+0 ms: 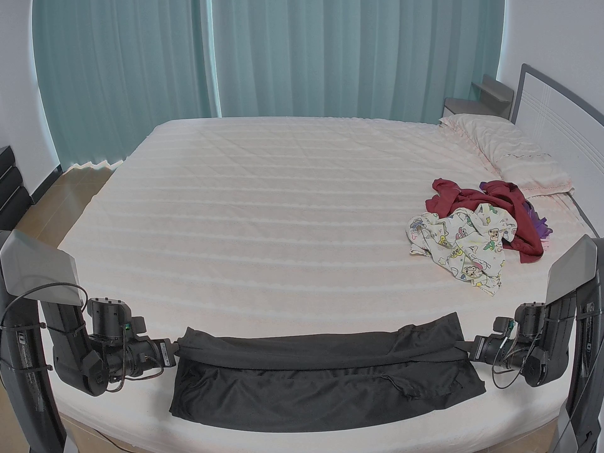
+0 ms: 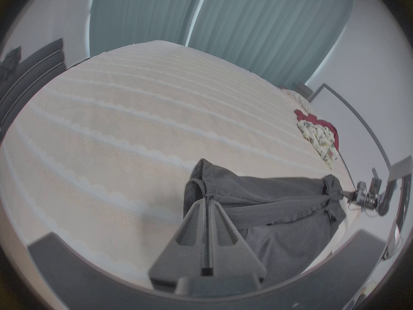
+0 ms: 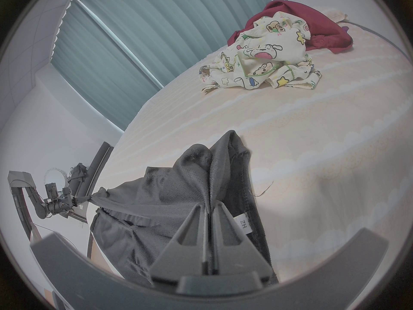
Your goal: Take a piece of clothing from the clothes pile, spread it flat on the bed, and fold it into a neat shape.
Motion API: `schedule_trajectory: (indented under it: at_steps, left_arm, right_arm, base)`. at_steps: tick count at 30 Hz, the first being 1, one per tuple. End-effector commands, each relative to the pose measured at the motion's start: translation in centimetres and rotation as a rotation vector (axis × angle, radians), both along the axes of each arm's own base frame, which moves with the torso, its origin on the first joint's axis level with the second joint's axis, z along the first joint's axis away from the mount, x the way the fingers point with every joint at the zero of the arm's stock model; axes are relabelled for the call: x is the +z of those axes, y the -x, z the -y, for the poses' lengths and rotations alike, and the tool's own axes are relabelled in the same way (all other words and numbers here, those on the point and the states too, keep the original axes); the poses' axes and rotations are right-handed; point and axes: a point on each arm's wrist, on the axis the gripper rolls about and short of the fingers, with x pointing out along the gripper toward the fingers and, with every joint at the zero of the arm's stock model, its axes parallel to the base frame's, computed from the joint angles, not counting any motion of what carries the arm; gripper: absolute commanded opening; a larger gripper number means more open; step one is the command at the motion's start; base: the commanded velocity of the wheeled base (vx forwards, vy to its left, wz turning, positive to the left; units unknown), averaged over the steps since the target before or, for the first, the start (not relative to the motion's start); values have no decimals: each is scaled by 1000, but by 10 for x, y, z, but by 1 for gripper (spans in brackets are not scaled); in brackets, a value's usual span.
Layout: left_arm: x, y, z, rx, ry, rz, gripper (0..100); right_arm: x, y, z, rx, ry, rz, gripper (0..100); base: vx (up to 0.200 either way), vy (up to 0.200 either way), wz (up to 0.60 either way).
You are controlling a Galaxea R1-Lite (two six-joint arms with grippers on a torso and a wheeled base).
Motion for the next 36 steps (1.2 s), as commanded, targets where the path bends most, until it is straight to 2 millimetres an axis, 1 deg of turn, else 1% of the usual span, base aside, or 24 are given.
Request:
schedule_trajectory:
  at_steps: [1,3,8,12,16,22,23,24,25,33,34,36]
  left_arm:
    - [-4,10,-4,-34,-14,-32,0]
    - [-7,14,-5,-69,-22,-45,0]
    - [-16,15,-5,-81,-31,-78,0]
    - [-19,17,-5,-91,-44,-95,0]
    - [-23,23,-6,-124,-77,-115,0]
    - [-28,25,-6,-143,-94,-127,0]
    - [-28,26,-6,-147,-97,-129,0]
    - [-28,26,-6,-146,-98,-129,0]
    - [-27,27,-6,-152,-102,-127,100]
    - [-22,28,-10,-141,-96,-110,100]
    - [-16,27,-13,-129,-90,-87,100]
    - [-13,25,-15,-129,-78,-69,100]
  right_arm:
    - [0,3,0,10,8,-5,0]
    - [-1,4,0,14,11,-9,0]
    - [-3,10,-1,46,46,-17,0]
    - [-4,12,-1,60,61,-20,0]
    - [-5,13,-1,72,78,-18,0]
    - [-9,15,-2,88,92,-26,0]
    - [-9,15,-2,88,92,-25,100]
    - [-9,15,-2,87,93,-25,100]
    - [-9,15,-2,88,92,-25,100]
    - [-4,11,3,69,94,10,100]
    - [0,7,8,48,92,37,100]
    - [3,4,11,39,88,57,100]
  base:
    - [0,0,0]
    - [0,0,0]
    - [0,0,0]
    - [0,0,0]
    - [0,0,0]
    - [0,0,0]
    - [0,0,0]
    - [0,0,0]
    - [0,0,0]
    - [0,0,0]
    - [0,0,0]
    - [0,0,0]
